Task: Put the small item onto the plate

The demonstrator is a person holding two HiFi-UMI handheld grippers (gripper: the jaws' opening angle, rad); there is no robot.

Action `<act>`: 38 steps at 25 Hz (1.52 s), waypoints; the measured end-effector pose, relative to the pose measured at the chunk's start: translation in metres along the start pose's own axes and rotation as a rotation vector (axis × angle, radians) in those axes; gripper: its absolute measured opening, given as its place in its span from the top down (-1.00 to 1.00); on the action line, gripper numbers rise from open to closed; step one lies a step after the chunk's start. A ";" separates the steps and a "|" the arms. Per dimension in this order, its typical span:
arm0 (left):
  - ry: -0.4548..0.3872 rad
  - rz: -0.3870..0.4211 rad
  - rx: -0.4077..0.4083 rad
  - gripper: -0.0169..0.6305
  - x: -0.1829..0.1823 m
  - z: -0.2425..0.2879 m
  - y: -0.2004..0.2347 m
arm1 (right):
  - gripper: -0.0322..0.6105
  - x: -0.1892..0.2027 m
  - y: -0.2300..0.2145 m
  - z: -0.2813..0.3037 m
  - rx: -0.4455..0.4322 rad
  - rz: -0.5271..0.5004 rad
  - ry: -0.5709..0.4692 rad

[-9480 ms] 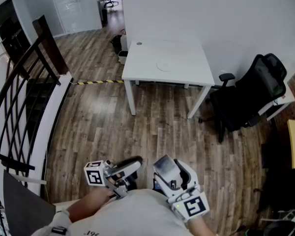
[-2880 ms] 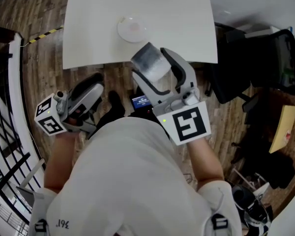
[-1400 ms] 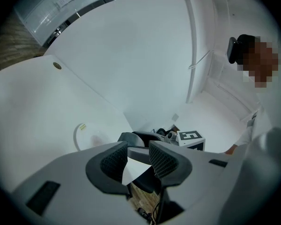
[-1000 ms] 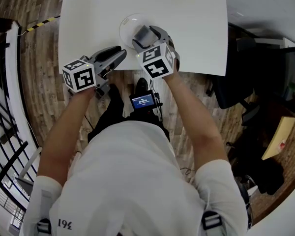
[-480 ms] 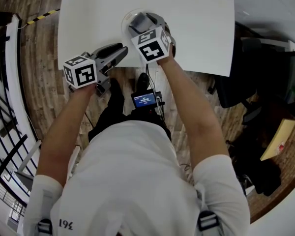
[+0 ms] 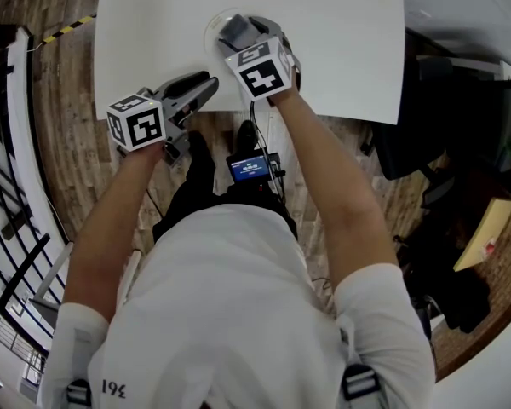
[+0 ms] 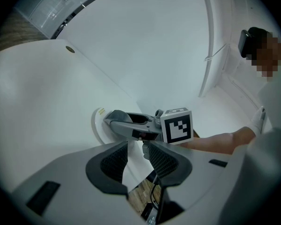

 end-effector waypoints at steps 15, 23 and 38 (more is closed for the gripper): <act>-0.001 0.014 0.010 0.56 0.003 0.004 -0.011 | -0.09 0.018 0.001 0.003 -0.028 0.032 0.087; -0.015 0.019 0.015 0.56 0.005 0.000 -0.016 | -0.09 0.022 0.001 -0.003 -0.031 0.039 0.109; -0.064 0.040 0.052 0.56 0.011 -0.009 -0.042 | -0.09 0.015 0.008 -0.042 0.033 0.012 0.064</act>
Point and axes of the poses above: the fingertips, and each gripper's own axes: z forward along the fingers, y to its left, x out of its underside, the point moved 6 cm from there along -z, backward along the fingers, and after that the axes turned 10 degrees about -z, right-handed, at the moved point
